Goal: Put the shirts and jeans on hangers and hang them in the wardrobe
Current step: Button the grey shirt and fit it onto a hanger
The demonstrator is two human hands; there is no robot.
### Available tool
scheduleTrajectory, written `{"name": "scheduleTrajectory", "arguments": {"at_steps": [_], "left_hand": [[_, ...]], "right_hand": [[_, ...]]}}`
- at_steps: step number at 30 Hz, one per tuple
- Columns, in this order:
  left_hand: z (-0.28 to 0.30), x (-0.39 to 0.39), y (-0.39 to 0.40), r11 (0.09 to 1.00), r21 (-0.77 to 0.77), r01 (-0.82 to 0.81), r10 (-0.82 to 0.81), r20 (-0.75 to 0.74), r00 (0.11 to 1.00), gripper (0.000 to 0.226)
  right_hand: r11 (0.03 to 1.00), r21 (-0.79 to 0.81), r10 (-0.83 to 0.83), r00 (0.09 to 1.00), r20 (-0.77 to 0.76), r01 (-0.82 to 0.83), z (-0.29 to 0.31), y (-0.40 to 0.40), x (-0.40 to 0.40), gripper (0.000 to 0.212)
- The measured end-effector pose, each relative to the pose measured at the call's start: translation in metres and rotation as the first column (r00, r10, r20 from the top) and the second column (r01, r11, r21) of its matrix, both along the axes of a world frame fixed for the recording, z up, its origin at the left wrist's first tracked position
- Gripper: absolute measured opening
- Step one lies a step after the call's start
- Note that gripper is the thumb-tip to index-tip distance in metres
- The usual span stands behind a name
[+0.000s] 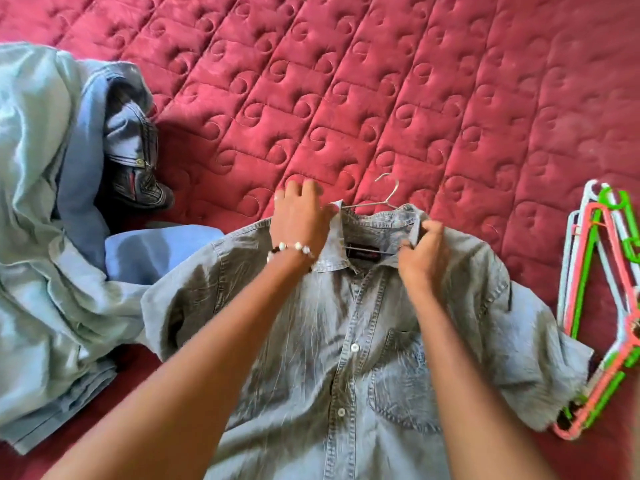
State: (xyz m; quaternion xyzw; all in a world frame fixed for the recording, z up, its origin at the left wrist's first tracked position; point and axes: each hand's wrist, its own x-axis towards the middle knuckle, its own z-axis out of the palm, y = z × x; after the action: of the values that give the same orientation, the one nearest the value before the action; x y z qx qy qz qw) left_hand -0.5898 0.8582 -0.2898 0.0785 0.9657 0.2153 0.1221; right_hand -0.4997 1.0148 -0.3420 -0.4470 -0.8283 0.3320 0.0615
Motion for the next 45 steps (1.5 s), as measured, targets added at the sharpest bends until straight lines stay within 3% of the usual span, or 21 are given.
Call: {"name": "scheduleTrajectory", "arguments": {"at_steps": [3, 5, 8, 10, 13, 15, 17, 19, 21, 24, 27, 31, 35, 38, 43, 45], "left_hand": [[-0.017, -0.033, 0.011, 0.943, -0.178, 0.281, -0.217, 0.309, 0.926, 0.055], [-0.026, -0.04, 0.009, 0.932, -0.135, 0.338, -0.268, 0.372, 0.889, 0.038], [-0.031, -0.037, 0.002, 0.98, 0.156, 0.12, -0.138, 0.116, 0.984, 0.026], [-0.035, -0.031, 0.003, 0.954, 0.298, 0.013, -0.011, -0.007, 1.0, 0.031], [-0.041, -0.021, 0.004, 0.985, 0.15, -0.083, 0.1, -0.113, 0.988, 0.045], [-0.04, -0.008, -0.002, 0.992, 0.073, -0.1, 0.114, -0.234, 0.966, 0.044], [-0.037, 0.012, -0.011, 0.996, 0.092, 0.014, 0.014, -0.304, 0.953, 0.031], [-0.039, 0.037, -0.018, 0.97, 0.164, 0.182, -0.161, -0.133, 0.978, 0.01], [-0.047, 0.06, -0.021, 0.945, 0.192, 0.263, -0.283, 0.083, 0.956, 0.01], [-0.058, 0.085, -0.022, 0.965, 0.227, 0.127, -0.168, 0.17, 0.971, 0.024], [-0.058, 0.094, -0.018, 0.974, 0.227, -0.003, -0.04, 0.186, 0.982, 0.028], [-0.054, 0.1, -0.009, 0.977, 0.211, 0.009, -0.047, 0.178, 0.983, 0.015], [-0.056, 0.105, 0.0, 0.98, 0.198, 0.007, -0.042, 0.173, 0.984, 0.013], [-0.054, 0.105, 0.005, 0.989, 0.147, 0.018, -0.042, 0.163, 0.986, 0.01], [-0.051, 0.094, 0.004, 0.978, 0.207, -0.03, -0.036, 0.309, 0.95, 0.008], [-0.05, 0.091, 0.002, 0.969, 0.234, -0.083, -0.012, 0.376, 0.926, 0.009]], "right_hand": [[0.999, -0.043, 0.022, 0.992, -0.121, -0.027, 0.003, 0.004, 0.004, 0.024], [0.999, 0.014, 0.037, 0.952, -0.305, -0.035, 0.016, 0.004, 0.005, 0.024], [0.99, 0.131, 0.114, 0.882, -0.457, -0.06, 0.022, 0.002, 0.011, 0.028], [0.969, 0.165, 0.237, 0.888, -0.394, -0.186, 0.013, 0.003, 0.015, 0.031], [0.898, -0.052, 0.418, 0.884, -0.207, -0.437, -0.004, 0.004, 0.016, 0.055], [0.923, -0.084, 0.337, 0.895, -0.293, -0.375, -0.007, 0.002, 0.018, 0.052], [0.978, 0.062, 0.205, 0.885, -0.418, -0.197, -0.003, -0.005, 0.027, 0.031], [0.978, 0.172, 0.183, 0.891, -0.416, -0.12, 0.0, -0.019, 0.041, 0.013], [0.962, 0.142, 0.264, 0.918, -0.294, -0.231, 0.001, -0.044, 0.055, 0.016], [0.914, 0.11, 0.393, 0.919, 0.01, -0.392, -0.012, -0.077, 0.072, 0.029], [0.927, 0.178, 0.299, 0.936, 0.185, -0.331, -0.018, -0.092, 0.074, 0.034], [0.965, 0.118, 0.207, 0.955, 0.213, -0.236, -0.003, -0.088, 0.073, 0.024], [0.982, 0.017, 0.186, 0.981, 0.045, -0.187, 0.004, -0.082, 0.088, 0.027], [0.981, -0.007, 0.193, 0.979, 0.066, -0.193, -0.001, -0.085, 0.096, 0.036], [0.979, -0.1, 0.18, 0.983, 0.018, -0.178, -0.005, -0.087, 0.091, 0.048], [0.978, -0.141, 0.153, 0.988, -0.015, -0.154, -0.004, -0.09, 0.088, 0.043]]}}
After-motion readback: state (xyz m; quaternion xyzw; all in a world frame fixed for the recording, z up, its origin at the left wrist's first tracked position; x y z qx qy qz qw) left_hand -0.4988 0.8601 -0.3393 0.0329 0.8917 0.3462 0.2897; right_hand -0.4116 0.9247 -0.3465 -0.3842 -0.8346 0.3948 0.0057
